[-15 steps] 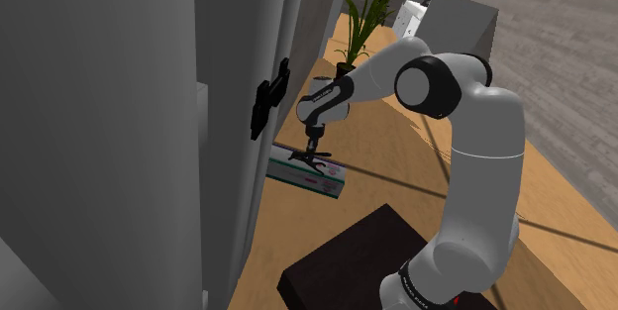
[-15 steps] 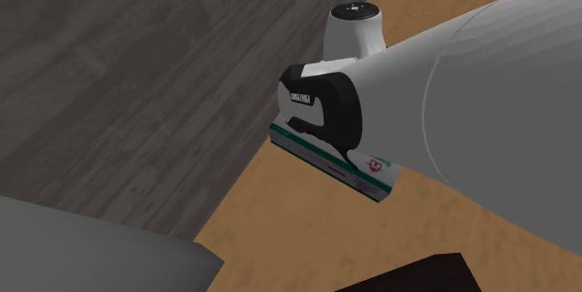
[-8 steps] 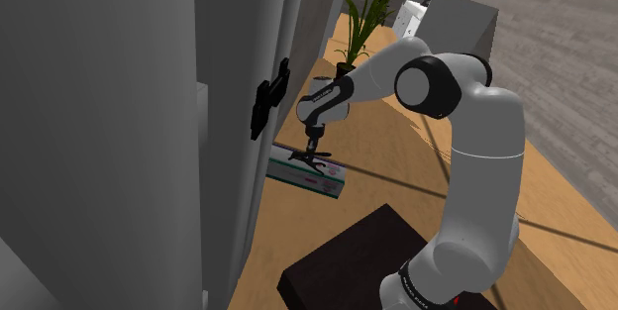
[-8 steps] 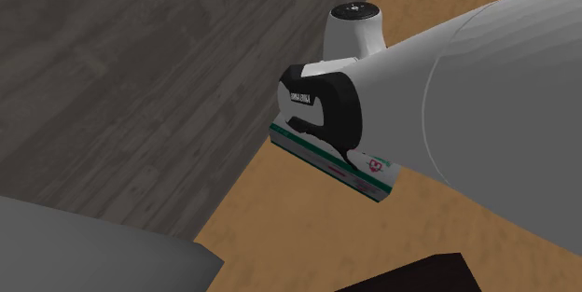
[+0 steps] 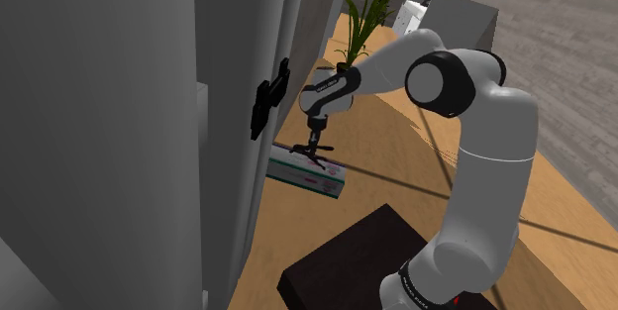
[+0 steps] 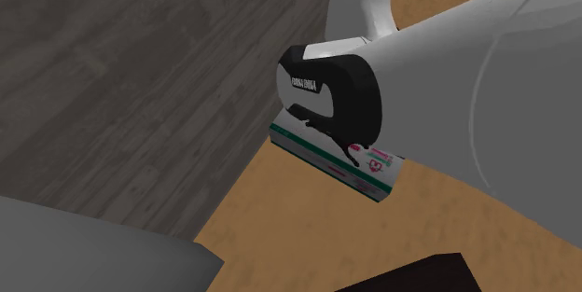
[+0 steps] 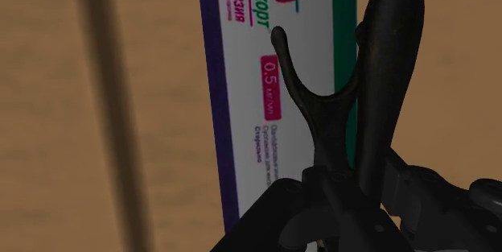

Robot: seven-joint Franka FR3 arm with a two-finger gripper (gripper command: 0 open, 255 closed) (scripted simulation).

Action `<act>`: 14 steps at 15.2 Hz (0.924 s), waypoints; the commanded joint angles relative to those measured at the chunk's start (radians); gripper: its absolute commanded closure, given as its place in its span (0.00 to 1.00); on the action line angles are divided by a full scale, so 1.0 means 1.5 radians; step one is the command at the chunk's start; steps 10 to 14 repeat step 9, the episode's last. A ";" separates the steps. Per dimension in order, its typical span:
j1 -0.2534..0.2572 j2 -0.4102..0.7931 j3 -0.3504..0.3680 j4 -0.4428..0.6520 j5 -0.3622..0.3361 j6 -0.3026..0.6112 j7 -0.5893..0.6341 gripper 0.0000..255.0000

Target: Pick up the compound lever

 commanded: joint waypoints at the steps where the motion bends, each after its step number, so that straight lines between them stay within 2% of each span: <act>1: 0.001 -0.012 -0.002 0.001 -0.002 -0.013 0.001 1.00; 7: 0.004 -0.048 -0.005 0.008 -0.010 -0.056 0.004 1.00; 14: 0.004 -0.049 -0.006 0.009 -0.010 -0.057 0.004 1.00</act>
